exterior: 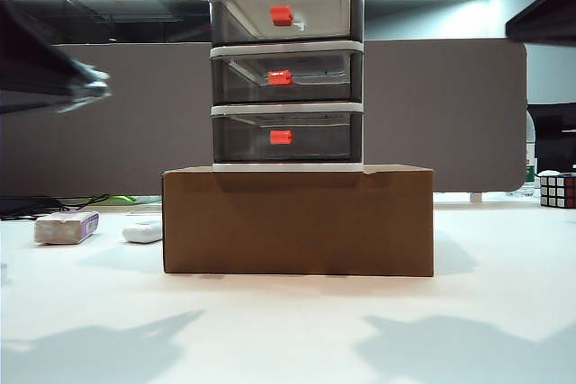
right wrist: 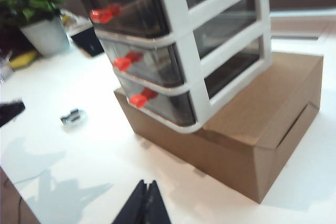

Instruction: Open the third layer of the drawer on the table, pick up the transparent tape on the table and put it in, and finally close the drawer.

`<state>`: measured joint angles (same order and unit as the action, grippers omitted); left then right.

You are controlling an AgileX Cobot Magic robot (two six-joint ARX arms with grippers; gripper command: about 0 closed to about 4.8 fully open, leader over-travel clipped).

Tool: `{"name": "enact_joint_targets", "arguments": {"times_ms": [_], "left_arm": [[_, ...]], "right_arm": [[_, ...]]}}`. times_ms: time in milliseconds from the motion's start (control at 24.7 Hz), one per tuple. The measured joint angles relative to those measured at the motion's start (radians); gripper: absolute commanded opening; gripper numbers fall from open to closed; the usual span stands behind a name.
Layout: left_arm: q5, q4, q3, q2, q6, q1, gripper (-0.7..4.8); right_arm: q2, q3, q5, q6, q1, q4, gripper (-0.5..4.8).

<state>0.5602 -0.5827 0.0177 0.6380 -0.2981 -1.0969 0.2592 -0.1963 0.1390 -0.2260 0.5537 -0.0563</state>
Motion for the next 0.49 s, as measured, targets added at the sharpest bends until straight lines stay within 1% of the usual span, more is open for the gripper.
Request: {"name": "enact_joint_targets", "arguments": {"times_ms": [40, 162, 202, 243, 283, 323, 364, 485], "left_arm": [[0.018, -0.062, 0.029, 0.107, 0.011, 0.0, -0.06], [0.057, -0.165, 0.085, 0.333, 0.018, 0.0, -0.05], [0.056, -0.218, 0.126, 0.453, 0.017, 0.0, -0.05], [0.044, -0.244, 0.145, 0.507, 0.018, 0.001, -0.05], [-0.008, -0.281, 0.168, 0.572, 0.018, 0.001, -0.05], [-0.034, -0.299, 0.176, 0.594, 0.018, 0.0, -0.05], [-0.077, -0.322, 0.198, 0.642, 0.017, 0.0, -0.05], [-0.101, -0.323, 0.208, 0.657, 0.017, 0.002, -0.04]], "right_arm": [[0.046, -0.017, -0.001, 0.005, 0.006, 0.011, -0.06], [0.172, -0.089, -0.004, 0.016, 0.011, 0.017, -0.05], [0.225, -0.119, -0.005, 0.019, 0.016, 0.02, -0.05], [0.254, -0.137, -0.003, 0.027, 0.016, 0.017, -0.05], [0.308, -0.172, 0.016, 0.04, 0.017, 0.017, -0.05], [0.328, -0.184, 0.037, 0.041, 0.016, 0.019, -0.05], [0.351, -0.197, 0.077, 0.042, 0.014, 0.047, -0.05], [0.351, -0.199, 0.094, 0.041, 0.017, 0.145, -0.05]]}}
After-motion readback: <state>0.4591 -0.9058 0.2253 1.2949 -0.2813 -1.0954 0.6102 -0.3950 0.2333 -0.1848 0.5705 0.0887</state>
